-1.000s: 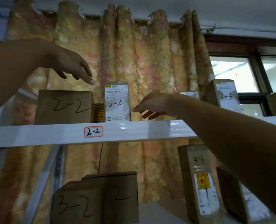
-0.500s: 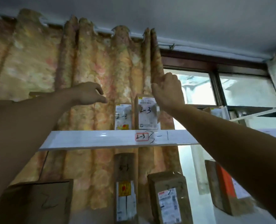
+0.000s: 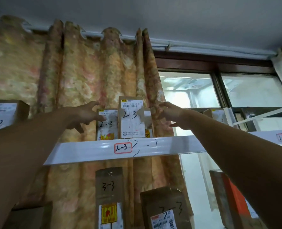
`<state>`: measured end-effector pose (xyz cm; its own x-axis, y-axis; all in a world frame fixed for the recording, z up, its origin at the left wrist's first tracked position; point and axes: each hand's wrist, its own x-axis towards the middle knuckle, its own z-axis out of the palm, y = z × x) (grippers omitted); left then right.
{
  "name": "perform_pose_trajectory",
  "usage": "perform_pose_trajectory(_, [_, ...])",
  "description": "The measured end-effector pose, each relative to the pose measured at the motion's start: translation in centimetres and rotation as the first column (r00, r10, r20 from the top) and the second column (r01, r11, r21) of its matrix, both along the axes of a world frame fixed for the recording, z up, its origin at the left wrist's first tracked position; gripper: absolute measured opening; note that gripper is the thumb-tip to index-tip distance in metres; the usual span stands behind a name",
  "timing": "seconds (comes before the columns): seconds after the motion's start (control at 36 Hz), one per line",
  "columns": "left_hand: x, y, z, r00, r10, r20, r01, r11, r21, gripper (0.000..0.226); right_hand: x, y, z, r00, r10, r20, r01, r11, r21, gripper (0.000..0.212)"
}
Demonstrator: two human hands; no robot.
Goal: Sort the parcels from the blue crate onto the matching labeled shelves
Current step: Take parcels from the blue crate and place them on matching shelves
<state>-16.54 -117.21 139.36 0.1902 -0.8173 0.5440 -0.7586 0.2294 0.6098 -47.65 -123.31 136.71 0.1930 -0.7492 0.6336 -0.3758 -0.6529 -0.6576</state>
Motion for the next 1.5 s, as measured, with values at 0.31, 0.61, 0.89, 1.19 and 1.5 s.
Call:
perform_pose_trajectory(0.31, [2.1,-2.2,0.2,0.976,-0.137,-0.169,0.160,0.979,0.129,0.149,3.1,-5.8,2.5,0.987,0.100,-0.127,-0.064,0.964,0.256,0.099])
perform_pose_trajectory(0.61, [1.7,-4.2,0.5,0.951,-0.144,-0.273,0.164,0.985,0.052,0.068,3.6,-9.4,3.1,0.968,0.182,-0.171,-0.141,0.964,0.227,0.026])
perform_pose_trajectory(0.89, [1.9,-5.8,0.0,0.963,-0.127,-0.238,0.145,0.988,0.056,0.031,0.7,-10.7,3.5,0.952,0.271,-0.142,-0.223,0.932,0.288,0.040])
perform_pose_trajectory(1.19, [1.8,-5.8,-0.3,0.951,-0.152,-0.271,0.175,0.982,0.064,0.023,0.5,-11.2,2.8,0.949,0.304,-0.086,-0.270,0.921,0.282,0.029])
perform_pose_trajectory(1.5, [1.6,-3.3,1.5,0.956,-0.032,-0.290,-0.023,0.982,-0.186,0.041,-0.1,-6.7,4.3,0.943,0.263,0.203,-0.261,0.965,-0.039,0.042])
